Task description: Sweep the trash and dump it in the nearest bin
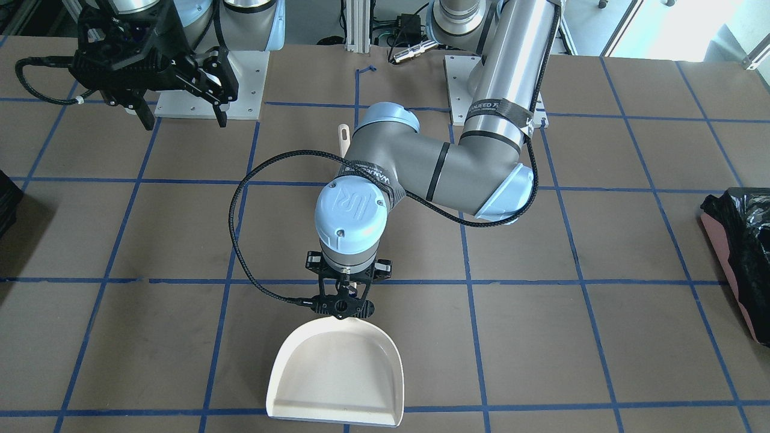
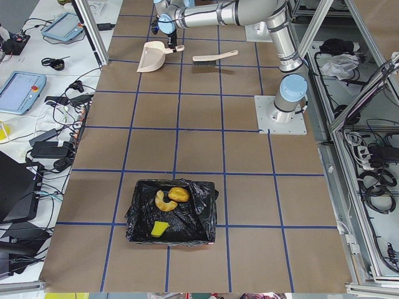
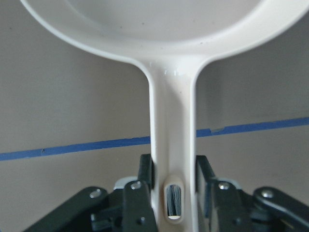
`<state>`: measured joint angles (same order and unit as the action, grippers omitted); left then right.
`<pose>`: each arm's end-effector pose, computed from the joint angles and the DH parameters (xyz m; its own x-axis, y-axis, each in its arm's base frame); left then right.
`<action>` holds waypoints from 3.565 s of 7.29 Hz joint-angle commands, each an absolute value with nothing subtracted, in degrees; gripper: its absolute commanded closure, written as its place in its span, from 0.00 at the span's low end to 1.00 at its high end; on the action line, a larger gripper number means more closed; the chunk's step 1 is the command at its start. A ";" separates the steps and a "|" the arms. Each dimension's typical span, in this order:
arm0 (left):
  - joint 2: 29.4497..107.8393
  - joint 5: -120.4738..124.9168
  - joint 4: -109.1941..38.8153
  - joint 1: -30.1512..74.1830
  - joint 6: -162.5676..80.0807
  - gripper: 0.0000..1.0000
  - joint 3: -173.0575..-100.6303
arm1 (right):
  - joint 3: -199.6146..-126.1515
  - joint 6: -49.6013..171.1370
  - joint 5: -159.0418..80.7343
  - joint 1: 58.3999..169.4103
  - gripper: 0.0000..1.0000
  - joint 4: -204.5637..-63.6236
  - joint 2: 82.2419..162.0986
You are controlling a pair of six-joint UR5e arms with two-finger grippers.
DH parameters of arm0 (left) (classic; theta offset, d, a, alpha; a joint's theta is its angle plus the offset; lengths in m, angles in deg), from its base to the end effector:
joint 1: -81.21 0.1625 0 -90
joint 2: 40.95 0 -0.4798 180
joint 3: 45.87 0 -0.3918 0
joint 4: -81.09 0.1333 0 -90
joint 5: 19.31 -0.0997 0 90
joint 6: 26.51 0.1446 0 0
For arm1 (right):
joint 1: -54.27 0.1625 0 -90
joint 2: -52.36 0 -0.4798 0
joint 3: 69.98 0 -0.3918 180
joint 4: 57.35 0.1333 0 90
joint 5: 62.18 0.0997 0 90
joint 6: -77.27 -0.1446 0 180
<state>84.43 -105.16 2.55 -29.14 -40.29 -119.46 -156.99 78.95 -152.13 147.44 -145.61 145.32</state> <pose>-0.3881 -0.6329 0.2703 -0.9935 0.1068 0.0386 0.1113 0.9833 0.1440 0.1595 -0.4669 0.5454 -0.9964 -0.0845 0.0013 -0.0844 0.9937 -0.0734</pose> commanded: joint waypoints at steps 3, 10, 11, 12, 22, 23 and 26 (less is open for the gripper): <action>83.60 -105.27 5.84 -29.18 -37.86 0.35 -121.54 | -156.99 79.03 -152.00 147.44 0.00 -145.68 145.26; 77.98 -122.13 6.83 -24.28 -34.69 0.00 -124.00 | -157.08 79.03 -151.56 147.53 0.00 -145.77 145.26; 75.88 -122.32 7.08 -22.08 -34.08 0.00 -125.66 | -157.08 79.03 -151.47 147.53 0.00 -145.76 145.26; 73.59 -122.23 7.09 -20.32 -34.07 0.00 -126.20 | -157.08 79.03 -151.56 147.53 0.00 -145.76 145.26; 51.80 -109.23 -6.17 -5.18 -28.44 0.00 -131.04 | -156.99 79.03 -151.65 147.53 0.00 -145.76 145.26; 50.99 -109.31 -6.62 -6.14 -31.23 0.00 -131.56 | -157.07 79.03 -151.56 147.53 0.00 -145.76 145.26; 50.81 -110.01 -6.10 -10.54 -30.30 0.00 -133.49 | -157.08 79.03 -151.56 147.53 0.00 -145.76 145.26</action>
